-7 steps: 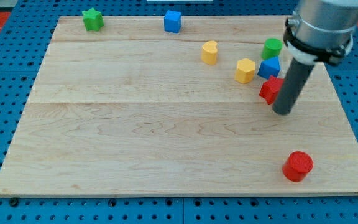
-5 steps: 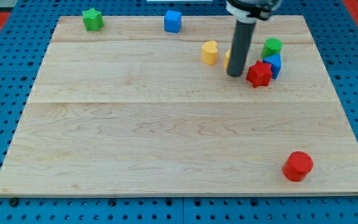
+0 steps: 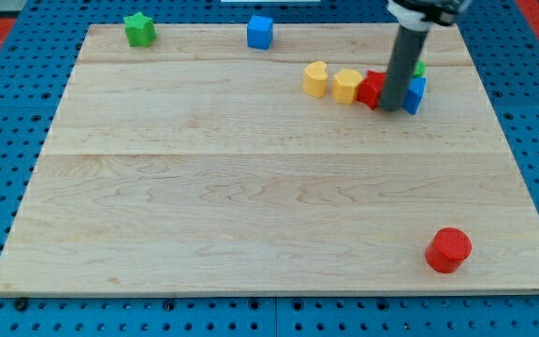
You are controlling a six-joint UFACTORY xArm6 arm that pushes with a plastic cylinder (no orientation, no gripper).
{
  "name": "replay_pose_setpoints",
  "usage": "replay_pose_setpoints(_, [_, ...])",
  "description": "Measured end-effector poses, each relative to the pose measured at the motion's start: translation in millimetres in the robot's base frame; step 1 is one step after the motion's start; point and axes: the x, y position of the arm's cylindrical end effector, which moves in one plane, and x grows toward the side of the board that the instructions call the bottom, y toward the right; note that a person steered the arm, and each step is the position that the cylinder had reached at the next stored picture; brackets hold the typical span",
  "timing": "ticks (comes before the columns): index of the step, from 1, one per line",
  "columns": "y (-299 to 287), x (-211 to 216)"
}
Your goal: Push the red star to the top right
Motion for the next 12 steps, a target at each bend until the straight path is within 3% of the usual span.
replay_pose_setpoints(1, [-8,-33])
replay_pose_setpoints(3, [-55,-15])
replay_pose_setpoints(5, [-9,-39])
replay_pose_setpoints(7, [-8,-91])
replay_pose_setpoints(9, [-46,-91])
replay_pose_setpoints(12, [-4,-100])
